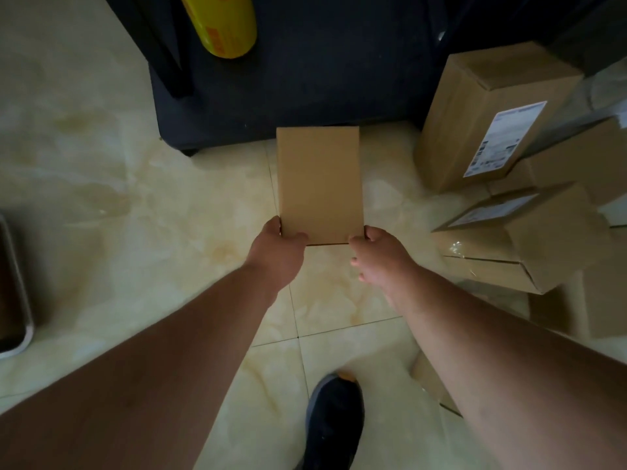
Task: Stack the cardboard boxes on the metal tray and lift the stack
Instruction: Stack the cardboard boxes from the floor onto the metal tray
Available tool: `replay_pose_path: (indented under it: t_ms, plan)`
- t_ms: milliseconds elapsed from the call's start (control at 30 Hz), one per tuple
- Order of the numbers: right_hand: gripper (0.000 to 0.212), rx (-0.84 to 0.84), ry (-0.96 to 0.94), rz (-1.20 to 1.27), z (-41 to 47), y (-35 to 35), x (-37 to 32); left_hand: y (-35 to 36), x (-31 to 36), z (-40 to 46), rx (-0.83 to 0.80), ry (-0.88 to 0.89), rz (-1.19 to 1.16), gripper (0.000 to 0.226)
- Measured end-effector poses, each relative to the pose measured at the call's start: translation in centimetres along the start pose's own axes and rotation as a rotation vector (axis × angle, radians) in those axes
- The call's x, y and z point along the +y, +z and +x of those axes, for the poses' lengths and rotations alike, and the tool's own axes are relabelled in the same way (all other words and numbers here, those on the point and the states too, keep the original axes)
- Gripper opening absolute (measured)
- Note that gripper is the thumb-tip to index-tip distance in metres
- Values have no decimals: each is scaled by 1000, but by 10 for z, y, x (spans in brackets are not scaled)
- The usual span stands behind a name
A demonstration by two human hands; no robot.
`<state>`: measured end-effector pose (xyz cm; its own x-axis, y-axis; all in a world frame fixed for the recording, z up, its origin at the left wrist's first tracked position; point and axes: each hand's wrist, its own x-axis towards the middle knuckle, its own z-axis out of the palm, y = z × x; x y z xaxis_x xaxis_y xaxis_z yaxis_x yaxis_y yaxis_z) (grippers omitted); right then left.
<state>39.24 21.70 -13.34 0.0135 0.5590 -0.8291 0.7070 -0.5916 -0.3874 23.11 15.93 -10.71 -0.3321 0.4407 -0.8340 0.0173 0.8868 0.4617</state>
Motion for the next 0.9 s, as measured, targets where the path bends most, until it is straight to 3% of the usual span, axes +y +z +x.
replay_pose_path:
  t_ms: [167, 333, 533, 900]
  plan:
    - [24, 29, -33, 2, -16, -3, 2, -7, 0, -13, -5, 27, 11, 52]
    - [27, 64, -77, -69, -56, -7, -9, -28, 3, -46, 1, 27, -28, 53]
    - [23, 73, -75, 48, -116, 0, -37, -70, 1, -98, 15, 13, -63, 53]
    - [32, 80, -147, 39, -215, 70, -93, -183, -39, -164, 90, 24, -208, 46]
